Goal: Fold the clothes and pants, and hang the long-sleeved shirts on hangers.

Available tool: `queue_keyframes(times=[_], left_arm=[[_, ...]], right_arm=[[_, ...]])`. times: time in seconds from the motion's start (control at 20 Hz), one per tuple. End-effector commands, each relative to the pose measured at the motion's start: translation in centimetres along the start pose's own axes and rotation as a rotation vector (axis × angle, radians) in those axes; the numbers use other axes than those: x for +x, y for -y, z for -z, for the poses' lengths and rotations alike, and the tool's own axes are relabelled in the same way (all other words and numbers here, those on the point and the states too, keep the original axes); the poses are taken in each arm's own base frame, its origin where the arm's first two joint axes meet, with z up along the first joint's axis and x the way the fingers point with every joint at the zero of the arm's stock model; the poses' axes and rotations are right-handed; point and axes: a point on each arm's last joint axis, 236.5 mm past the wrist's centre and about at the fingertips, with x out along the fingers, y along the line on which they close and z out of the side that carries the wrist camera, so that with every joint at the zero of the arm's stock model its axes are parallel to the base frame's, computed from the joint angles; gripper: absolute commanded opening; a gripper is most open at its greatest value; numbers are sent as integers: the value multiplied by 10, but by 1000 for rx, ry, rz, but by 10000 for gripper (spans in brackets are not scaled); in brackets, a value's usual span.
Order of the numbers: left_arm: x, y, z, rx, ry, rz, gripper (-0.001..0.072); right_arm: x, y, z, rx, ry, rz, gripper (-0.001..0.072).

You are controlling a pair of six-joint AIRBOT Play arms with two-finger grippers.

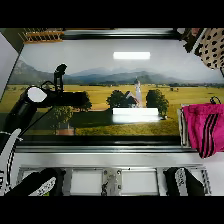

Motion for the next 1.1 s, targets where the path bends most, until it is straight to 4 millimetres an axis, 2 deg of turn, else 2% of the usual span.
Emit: queue_keyframes(times=[0.0, 0.15, 0.25, 0.35, 0.45, 0.65, 0.7, 0.8, 1.05], left_arm=[[2, -1, 1, -3, -5, 0, 5], [2, -1, 1, -2, -4, -1, 5], [2, -1, 1, -3, -4, -1, 5], [2, -1, 0, -4, -2, 0, 5], [2, -1, 0, -4, -1, 0, 5], [2, -1, 0, -4, -1, 0, 5], [2, -1, 0, -4, -1, 0, 5], [2, -1, 0, -4, -1, 0, 5], [2, -1, 0, -4, -1, 0, 5]], right_arm=[[-55, -79, -32, -93, 188, -287, 675], [-90, -163, -1, -168, 155, -592, 675], [-103, -203, 29, -240, 90, -723, 675], [-112, -229, 56, -326, 41, -797, 675], [-119, -246, 74, -392, 10, -847, 674], [-126, -258, 88, -440, -12, -886, 671], [-127, -259, 88, -439, -12, -889, 539], [-127, -259, 87, -439, -12, -889, 11], [-127, -258, 87, -438, -11, -888, 27]])
